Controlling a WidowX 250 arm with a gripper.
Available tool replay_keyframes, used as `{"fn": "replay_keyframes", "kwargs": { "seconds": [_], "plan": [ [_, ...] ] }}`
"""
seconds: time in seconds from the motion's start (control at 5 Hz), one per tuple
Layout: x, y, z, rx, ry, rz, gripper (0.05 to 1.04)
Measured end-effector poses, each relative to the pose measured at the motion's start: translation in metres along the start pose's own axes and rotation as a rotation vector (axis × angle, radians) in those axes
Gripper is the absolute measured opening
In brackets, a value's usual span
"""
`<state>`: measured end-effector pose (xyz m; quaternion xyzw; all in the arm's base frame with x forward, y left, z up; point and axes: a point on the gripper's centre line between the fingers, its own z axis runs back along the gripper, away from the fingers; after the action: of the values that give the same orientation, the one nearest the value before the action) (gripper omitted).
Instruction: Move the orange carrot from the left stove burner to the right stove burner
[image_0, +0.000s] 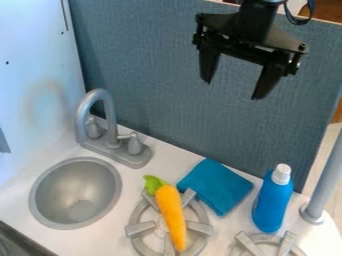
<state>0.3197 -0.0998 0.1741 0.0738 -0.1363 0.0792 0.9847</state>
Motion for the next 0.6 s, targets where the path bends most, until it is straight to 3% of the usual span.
{"fn": "replay_keyframes", "kwargs": {
  "seconds": [0.2,0.4,0.6],
  "plan": [
    [-0.005,-0.002,-0.012,0.011,0.032,-0.009,1.004],
    [-0.015,0.019,-0.061,0.001,0.114,0.065,1.004],
    [-0.022,0.026,-0.092,-0.018,0.118,0.19,1.004]
  ]
}}
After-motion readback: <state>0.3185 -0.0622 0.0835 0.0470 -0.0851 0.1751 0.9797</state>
